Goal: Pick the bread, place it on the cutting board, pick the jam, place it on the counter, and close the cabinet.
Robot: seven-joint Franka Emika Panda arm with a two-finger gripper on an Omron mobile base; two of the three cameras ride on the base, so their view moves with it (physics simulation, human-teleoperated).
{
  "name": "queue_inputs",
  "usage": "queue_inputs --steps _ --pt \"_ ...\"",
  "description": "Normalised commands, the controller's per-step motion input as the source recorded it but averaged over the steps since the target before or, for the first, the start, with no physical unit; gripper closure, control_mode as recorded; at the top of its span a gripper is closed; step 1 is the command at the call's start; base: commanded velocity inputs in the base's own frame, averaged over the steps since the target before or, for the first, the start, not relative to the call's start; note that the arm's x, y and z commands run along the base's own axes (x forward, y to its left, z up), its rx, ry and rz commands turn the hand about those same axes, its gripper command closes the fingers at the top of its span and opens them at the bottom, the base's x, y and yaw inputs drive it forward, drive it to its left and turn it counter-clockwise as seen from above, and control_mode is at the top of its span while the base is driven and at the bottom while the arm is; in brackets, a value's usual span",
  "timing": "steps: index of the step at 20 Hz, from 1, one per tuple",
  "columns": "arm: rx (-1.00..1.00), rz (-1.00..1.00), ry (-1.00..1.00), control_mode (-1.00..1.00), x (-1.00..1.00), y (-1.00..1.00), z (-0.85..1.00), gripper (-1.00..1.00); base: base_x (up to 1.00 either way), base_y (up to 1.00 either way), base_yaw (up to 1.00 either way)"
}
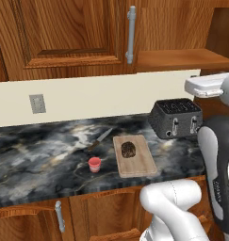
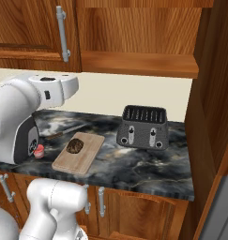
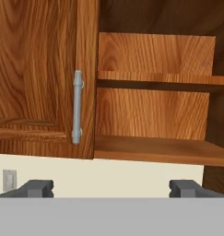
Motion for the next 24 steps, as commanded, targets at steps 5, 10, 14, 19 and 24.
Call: queue_inputs --steps 5,10,14,19,24 --pt "0.0 0.0 0.04 -1.0 -0.49 -0.21 0.15 -1.0 0.0 0.0 0.0" --pt "0.0 0.0 0.0 -1.0 -0.02 -0.16 0.0 -1.0 0.0 0.0 0.0" --pt "0.0 -0.01 0.0 -1.0 0.0 -0.34 0.0 -1.0 0.0 0.0 0.0" --pt "0.0 -0.05 -0.02 -1.0 0.0 -0.4 -0.01 -1.0 0.0 0.0 0.0" --pt "0.0 -0.05 -0.03 -1.0 0.0 -0.37 -0.01 -1.0 0.0 0.0 0.0"
